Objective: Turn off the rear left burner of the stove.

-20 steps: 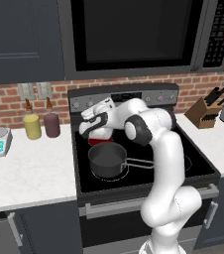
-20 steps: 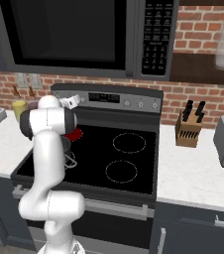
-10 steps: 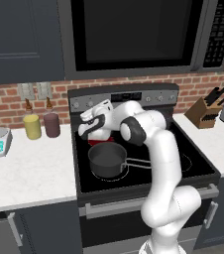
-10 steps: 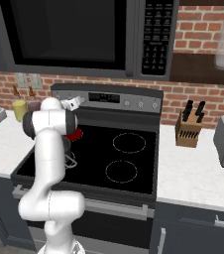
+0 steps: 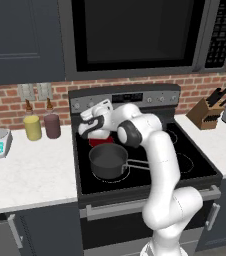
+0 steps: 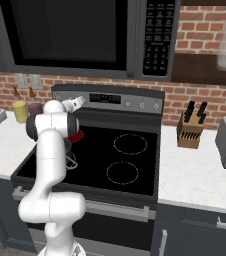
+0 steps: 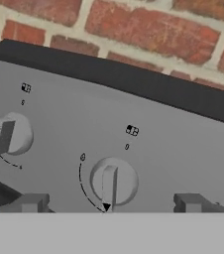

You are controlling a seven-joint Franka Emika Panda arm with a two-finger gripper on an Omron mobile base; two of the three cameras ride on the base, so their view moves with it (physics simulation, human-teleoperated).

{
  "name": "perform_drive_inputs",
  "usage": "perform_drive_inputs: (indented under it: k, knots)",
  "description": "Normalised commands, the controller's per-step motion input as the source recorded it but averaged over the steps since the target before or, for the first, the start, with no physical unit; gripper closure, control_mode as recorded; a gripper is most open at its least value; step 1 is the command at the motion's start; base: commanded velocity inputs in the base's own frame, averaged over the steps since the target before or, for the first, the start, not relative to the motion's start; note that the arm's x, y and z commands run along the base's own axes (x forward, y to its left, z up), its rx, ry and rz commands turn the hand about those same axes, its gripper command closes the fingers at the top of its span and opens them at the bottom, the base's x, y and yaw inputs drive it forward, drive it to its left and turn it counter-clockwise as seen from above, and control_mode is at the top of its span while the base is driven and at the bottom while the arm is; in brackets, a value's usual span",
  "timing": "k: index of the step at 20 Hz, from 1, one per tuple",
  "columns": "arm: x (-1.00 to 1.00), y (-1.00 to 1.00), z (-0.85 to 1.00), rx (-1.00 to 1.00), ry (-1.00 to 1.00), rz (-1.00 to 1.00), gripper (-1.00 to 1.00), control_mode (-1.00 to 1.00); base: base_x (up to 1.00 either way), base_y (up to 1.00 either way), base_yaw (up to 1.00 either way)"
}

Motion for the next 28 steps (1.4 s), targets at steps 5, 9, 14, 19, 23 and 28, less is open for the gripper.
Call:
perform_drive_inputs:
  k: [5, 9, 14, 19, 23, 28]
  knots:
    - [0.30, 0.02, 0.00, 0.00, 0.00, 0.00, -1.00, -1.00, 0.00, 0.00, 0.00]
    - [0.25, 0.10, 0.00, 0.00, 0.00, 0.00, -1.00, -1.00, 0.00, 0.00, 0.00]
    - [0.13, 0.14, 0.00, 0.00, 0.00, 0.00, -1.00, -1.00, 0.00, 0.00, 0.00]
    - [0.00, 0.05, 0.00, 0.00, 0.00, 0.00, -1.00, -1.00, 0.00, 0.00, 0.00]
    - [0.00, 0.00, 0.00, 0.00, 0.00, 0.00, -1.00, -1.00, 0.00, 0.00, 0.00]
    - [0.02, 0.00, 0.06, 0.00, 0.00, 0.00, -1.00, -1.00, 0.00, 0.00, 0.00]
